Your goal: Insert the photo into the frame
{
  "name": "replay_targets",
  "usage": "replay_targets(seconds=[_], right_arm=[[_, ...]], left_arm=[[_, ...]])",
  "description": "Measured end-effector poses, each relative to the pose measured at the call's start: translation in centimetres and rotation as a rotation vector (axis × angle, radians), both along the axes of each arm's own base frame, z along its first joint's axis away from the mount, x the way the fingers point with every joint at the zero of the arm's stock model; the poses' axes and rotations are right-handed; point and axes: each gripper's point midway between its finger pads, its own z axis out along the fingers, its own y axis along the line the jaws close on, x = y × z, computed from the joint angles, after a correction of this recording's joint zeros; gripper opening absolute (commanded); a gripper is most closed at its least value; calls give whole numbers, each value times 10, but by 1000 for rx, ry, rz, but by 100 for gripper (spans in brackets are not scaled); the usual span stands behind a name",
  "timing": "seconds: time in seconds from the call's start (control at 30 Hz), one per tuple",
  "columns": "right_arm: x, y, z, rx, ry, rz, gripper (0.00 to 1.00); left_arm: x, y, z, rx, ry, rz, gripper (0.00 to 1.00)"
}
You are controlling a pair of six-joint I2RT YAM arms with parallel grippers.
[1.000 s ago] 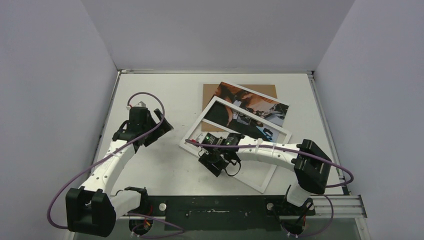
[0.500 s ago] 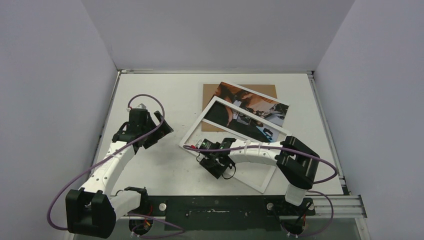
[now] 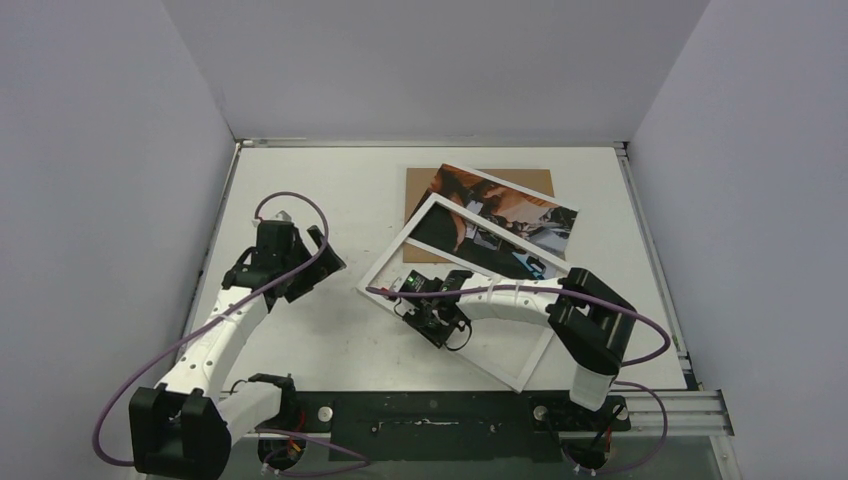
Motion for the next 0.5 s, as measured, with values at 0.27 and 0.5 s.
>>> replay_targets(seconds=[0.27,0.5], right_arm=[[22,25,35,71,-46,-74,0],[75,45,98,231,-99,-274,0]], left_arm=[[-11,1,31,-26,-114,3,97],[-28,-18,50,-159,-248,-64,97]])
